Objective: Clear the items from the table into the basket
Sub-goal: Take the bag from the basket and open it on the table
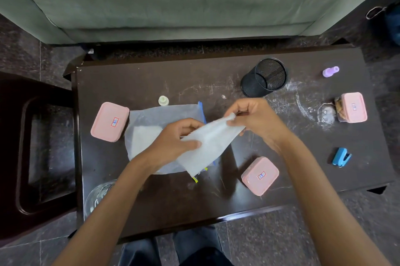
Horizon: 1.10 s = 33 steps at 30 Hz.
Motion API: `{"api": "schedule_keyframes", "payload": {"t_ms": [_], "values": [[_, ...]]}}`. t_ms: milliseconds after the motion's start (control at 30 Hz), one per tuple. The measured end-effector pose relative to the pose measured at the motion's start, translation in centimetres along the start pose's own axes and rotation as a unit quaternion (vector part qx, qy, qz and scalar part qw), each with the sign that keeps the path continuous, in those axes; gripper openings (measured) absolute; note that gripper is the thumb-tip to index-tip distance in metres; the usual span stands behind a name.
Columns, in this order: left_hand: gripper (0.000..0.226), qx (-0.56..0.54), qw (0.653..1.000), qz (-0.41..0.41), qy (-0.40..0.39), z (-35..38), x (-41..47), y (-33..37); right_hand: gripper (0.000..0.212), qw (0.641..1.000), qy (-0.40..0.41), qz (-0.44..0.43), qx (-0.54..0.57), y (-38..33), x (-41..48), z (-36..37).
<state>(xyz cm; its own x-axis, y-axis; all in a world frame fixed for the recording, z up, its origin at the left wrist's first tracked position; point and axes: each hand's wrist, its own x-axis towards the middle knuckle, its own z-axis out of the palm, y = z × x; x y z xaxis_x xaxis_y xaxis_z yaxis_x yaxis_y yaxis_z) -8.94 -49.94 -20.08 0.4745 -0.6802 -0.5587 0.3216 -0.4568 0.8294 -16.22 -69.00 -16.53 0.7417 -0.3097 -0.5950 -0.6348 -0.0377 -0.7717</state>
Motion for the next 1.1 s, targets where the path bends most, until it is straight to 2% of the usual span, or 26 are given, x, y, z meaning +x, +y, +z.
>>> {"api": "schedule_keyframes", "payload": {"t_ms": [133,233,333,433,567,667,800,1100], "values": [[0.041,-0.058,0.995,0.001,0.075,-0.4,0.1,-0.5,0.021,0.99,0.058,0.048,0.118,1.0,-0.7,-0.9],[0.043,-0.08,0.99,0.005,0.118,0.4,0.5,-0.6,0.023,0.979,0.12,0.056,0.153,1.6,-1.2,-1.6],[0.043,-0.075,0.986,0.019,0.15,1.2,0.5,-0.4,0.029,0.958,0.247,-0.006,0.145,0.9,-2.0,-4.6],[0.041,-0.059,0.983,0.025,0.173,1.8,0.7,-0.2,0.031,0.915,0.375,-0.069,0.13,-0.8,-2.5,-8.9],[0.036,-0.036,0.986,0.01,0.165,2.5,1.4,-0.3,0.025,0.865,0.489,-0.09,0.07,-1.7,-0.8,-12.2],[0.032,-0.032,0.987,0.006,0.16,2.9,2.0,-0.3,0.024,0.857,0.511,-0.065,-0.022,-1.1,1.7,-12.6],[0.026,-0.035,0.987,0.006,0.16,3.3,2.5,-0.1,0.03,0.853,0.499,-0.064,-0.141,-0.1,3.8,-11.7],[0.029,-0.021,0.988,0.002,0.152,3.7,3.0,-0.5,0.033,0.882,0.42,-0.016,-0.213,1.6,6.6,-10.4]]}}
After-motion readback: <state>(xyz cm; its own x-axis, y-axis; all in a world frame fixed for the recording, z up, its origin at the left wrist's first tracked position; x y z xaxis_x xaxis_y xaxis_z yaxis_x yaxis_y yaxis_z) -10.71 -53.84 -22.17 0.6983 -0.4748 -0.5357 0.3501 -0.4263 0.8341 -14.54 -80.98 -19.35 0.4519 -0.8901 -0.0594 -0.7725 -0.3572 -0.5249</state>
